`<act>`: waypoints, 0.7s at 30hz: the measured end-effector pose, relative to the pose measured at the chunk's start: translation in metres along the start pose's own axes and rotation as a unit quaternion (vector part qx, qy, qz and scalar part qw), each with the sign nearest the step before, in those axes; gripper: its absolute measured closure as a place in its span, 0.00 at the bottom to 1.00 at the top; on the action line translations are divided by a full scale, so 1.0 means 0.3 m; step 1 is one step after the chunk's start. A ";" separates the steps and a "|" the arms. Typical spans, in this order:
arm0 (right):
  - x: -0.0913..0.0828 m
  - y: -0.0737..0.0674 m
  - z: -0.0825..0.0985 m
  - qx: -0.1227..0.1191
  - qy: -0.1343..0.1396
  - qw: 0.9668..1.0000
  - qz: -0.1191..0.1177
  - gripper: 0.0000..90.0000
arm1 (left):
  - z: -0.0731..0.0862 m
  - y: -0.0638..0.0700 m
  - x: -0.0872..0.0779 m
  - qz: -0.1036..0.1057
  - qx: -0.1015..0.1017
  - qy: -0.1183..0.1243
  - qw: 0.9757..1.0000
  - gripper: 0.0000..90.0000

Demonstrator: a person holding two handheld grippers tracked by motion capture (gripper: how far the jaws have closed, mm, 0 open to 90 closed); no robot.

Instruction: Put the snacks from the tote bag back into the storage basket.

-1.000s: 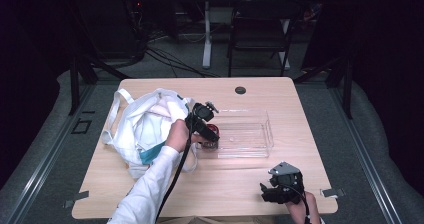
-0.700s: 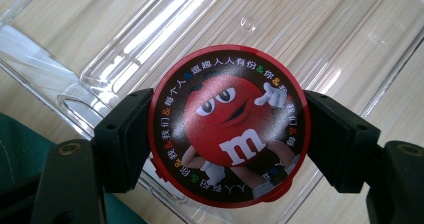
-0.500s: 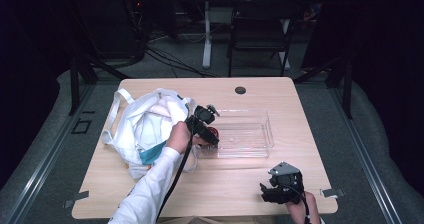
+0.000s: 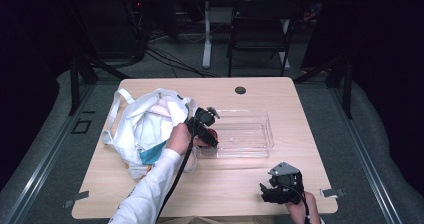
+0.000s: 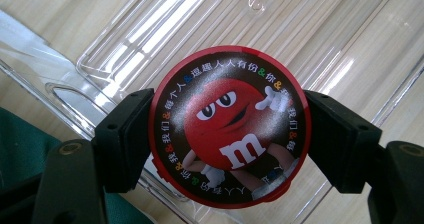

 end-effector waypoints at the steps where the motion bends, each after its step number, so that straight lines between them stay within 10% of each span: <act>1: 0.000 0.000 0.000 -0.001 -0.001 1.000 -0.002 0.16 | 0.000 0.005 0.002 -0.003 0.000 0.002 1.000 0.29; 21: 0.001 0.002 -0.002 0.002 0.003 1.000 0.000 0.16 | -0.044 -0.009 -0.129 -0.010 0.001 0.060 0.998 0.05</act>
Point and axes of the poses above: each handheld gripper's, and its own axes: x roughly forward along the jaws, z roughly out of its underside, y roughly to its right, the point moved 10 cm from there along x, roughly forward along the jaws, and after that the axes turned 3 degrees about -x, right-handed, at the moved point
